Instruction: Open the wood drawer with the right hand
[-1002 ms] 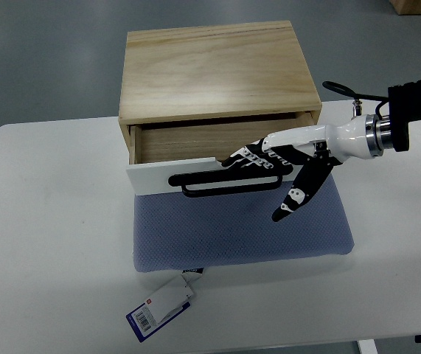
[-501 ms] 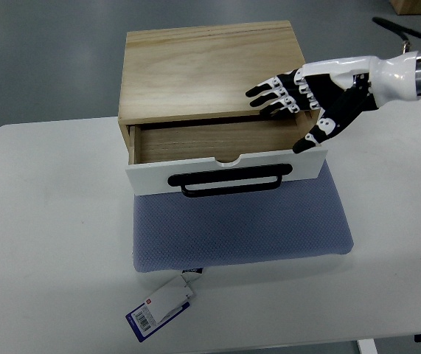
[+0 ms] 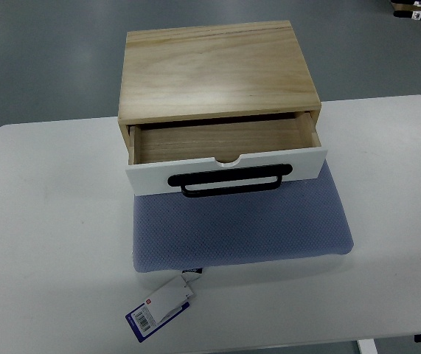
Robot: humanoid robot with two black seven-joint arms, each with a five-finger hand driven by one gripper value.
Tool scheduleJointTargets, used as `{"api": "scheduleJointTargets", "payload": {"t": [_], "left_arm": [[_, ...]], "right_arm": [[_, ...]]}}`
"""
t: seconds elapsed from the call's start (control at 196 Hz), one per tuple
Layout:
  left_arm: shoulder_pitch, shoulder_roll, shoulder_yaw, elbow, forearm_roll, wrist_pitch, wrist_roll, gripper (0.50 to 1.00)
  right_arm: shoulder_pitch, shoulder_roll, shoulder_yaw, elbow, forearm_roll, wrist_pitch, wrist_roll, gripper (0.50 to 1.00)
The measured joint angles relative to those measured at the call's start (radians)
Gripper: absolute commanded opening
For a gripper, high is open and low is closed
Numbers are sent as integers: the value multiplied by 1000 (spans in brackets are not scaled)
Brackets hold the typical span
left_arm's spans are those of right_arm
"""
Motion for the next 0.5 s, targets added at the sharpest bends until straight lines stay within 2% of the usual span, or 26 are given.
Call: {"api": "scheduleJointTargets", "payload": {"t": [0.169, 0.276, 0.343, 0.399, 0.501], "left_arm": [[0, 0, 0, 0, 0, 0, 0, 1000], [0, 0, 0, 0, 0, 0, 0, 1000], [0, 0, 0, 0, 0, 0, 0, 1000], [0, 0, 0, 0, 0, 0, 0, 1000], [0, 0, 0, 0, 0, 0, 0, 1000]], "right_arm": [[-33, 108, -8, -168, 88, 0, 1, 950], [-51, 177, -8, -212, 123, 0, 9, 950], [-66, 217, -9, -220, 135, -4, 51, 950], [-80, 251, -11, -221, 139, -36, 94, 950], [-97, 319, -14, -222, 140, -188, 176, 948]]}}
